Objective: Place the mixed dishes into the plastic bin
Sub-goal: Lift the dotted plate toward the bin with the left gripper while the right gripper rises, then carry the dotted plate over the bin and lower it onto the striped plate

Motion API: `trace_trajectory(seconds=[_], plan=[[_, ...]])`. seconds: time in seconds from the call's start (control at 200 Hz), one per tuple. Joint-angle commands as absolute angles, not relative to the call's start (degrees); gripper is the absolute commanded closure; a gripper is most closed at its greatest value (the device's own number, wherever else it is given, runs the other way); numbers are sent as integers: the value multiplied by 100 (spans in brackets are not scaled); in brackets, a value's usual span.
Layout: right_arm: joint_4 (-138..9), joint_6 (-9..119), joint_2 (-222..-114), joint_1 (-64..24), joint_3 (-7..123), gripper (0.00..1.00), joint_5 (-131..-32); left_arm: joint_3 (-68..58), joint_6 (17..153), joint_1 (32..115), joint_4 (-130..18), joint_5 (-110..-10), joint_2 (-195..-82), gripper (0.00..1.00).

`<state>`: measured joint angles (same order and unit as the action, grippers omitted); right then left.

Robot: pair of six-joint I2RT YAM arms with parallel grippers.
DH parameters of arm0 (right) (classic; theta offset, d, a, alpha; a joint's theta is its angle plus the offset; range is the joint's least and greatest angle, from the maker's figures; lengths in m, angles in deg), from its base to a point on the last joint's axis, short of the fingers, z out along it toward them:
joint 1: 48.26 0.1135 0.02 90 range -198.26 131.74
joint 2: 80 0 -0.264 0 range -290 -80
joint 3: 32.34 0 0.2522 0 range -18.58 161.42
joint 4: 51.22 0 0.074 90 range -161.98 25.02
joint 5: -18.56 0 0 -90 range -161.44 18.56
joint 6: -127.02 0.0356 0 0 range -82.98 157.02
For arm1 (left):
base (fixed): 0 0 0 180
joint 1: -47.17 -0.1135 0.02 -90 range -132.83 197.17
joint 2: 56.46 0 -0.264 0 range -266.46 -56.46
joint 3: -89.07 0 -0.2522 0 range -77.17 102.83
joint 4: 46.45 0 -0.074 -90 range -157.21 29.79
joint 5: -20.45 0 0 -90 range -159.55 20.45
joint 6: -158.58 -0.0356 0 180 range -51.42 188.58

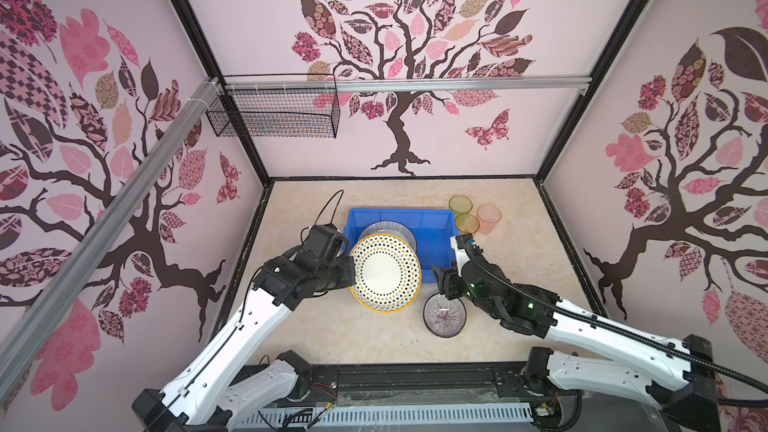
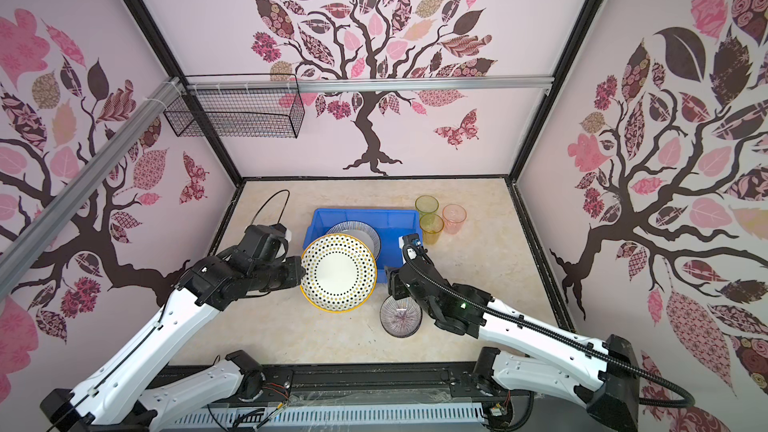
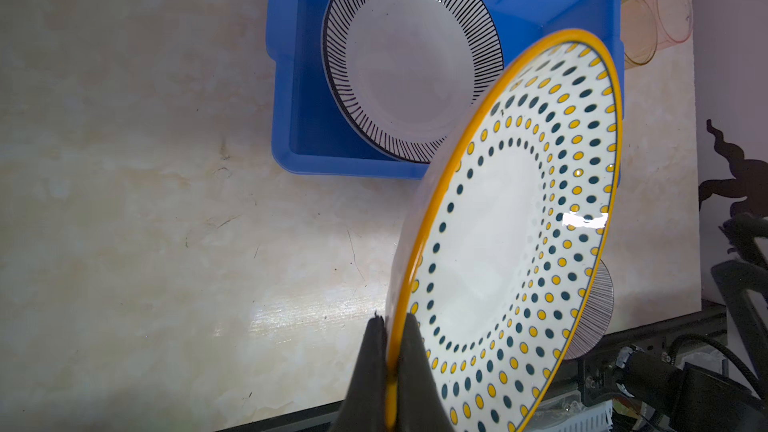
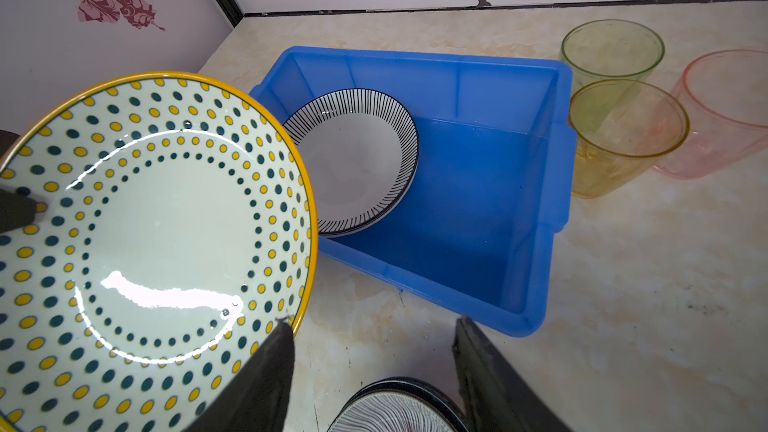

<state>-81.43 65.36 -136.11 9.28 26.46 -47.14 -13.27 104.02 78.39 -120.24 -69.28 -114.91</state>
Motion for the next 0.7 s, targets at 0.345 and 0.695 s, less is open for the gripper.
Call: trace_trajectory(seconds=[0.345, 0.695], plan=[[-8236, 6499, -13277, 788, 2694, 35, -4469, -256, 9924, 7231, -10846, -6560, -12328, 100], [-8187, 6502, -13479, 573, 2749, 35, -4680, 261, 9863, 6862, -10277, -6091, -13262, 100]])
